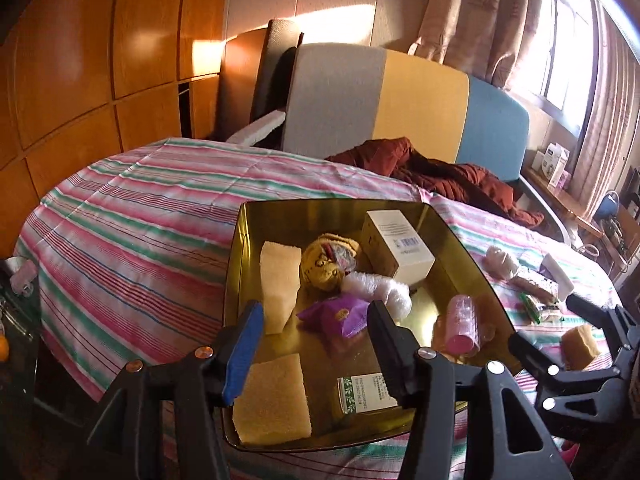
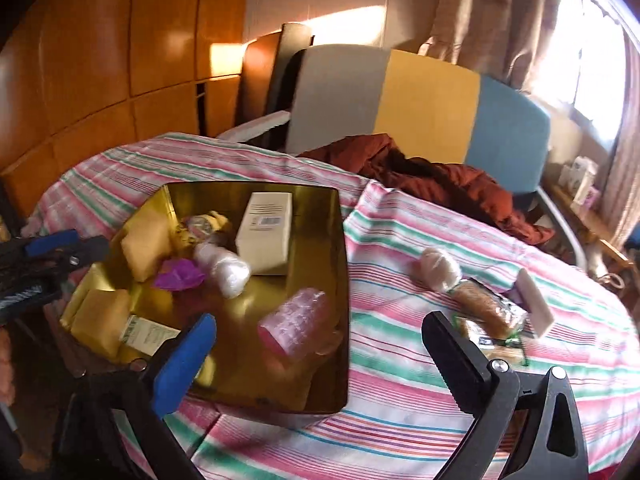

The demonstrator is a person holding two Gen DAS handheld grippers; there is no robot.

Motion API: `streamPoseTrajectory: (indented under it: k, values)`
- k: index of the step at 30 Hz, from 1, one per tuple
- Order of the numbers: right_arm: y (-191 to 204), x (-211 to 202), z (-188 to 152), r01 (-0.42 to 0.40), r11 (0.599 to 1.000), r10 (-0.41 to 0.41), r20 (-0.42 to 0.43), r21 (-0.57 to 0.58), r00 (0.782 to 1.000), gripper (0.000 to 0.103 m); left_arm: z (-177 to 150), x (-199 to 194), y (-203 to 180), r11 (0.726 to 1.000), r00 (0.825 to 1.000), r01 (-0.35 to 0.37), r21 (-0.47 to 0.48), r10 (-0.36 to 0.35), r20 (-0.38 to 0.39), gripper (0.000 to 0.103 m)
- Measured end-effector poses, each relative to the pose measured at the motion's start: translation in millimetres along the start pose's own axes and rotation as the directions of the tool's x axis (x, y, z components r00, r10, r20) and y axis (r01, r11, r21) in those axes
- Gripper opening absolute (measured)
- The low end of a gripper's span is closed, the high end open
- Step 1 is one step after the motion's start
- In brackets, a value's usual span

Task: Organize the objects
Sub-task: 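Withdraw both open tools from the tray toward the remaining items on the bed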

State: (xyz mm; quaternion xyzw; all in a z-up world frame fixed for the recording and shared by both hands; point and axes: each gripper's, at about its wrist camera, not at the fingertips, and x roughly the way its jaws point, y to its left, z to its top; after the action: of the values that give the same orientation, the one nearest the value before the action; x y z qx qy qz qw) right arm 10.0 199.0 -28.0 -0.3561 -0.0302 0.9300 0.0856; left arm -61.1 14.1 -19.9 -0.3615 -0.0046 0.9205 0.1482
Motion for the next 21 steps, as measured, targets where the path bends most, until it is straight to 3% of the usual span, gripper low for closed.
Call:
streamPoseTrajectory:
  k: [4, 21]
  values:
    - [-3, 5, -3, -0.053, 0.998, 0.055, -0.049, 0.036, 0.997, 0.103, 0, -2, -3, 1.000, 0.999, -0.030, 0.008, 0.030, 0.012, 0.054]
    - [1, -6, -19, -0.106, 0.992, 0.107, -0.001, 0.070, 0.994, 0.103, -14, 4, -9, 0.995, 0.995, -0.088, 0.038, 0.090, -0.044, 0.054]
